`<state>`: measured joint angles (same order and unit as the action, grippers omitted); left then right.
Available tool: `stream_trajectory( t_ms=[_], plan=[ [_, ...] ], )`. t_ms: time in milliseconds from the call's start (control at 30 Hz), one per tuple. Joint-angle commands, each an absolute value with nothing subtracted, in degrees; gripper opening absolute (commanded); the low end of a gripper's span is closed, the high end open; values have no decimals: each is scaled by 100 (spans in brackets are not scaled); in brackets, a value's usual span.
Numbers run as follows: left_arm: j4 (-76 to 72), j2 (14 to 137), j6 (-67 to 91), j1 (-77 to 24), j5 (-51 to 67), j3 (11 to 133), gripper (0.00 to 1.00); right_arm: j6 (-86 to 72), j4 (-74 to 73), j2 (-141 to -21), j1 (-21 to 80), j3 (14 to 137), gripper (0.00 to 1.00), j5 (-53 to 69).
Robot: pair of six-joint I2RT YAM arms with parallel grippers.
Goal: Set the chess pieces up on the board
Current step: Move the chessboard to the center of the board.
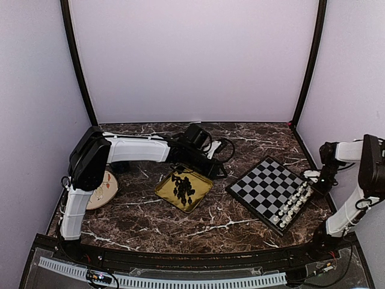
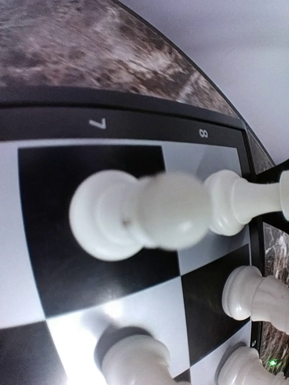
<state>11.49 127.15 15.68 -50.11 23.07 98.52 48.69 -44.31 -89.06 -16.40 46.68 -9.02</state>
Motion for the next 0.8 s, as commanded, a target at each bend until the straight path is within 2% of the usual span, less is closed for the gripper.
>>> stream_trajectory(
  t_ms=[0,767],
  plan=[
    [1179,12371,1546,-5027,2263,9733,46,4504,-3031,-9561,-1299,4665,7,419],
    [1448,12355,1488,-4979,1777,9568,46,3767,-2923,-11174,-425,6261,7,850]
  ],
)
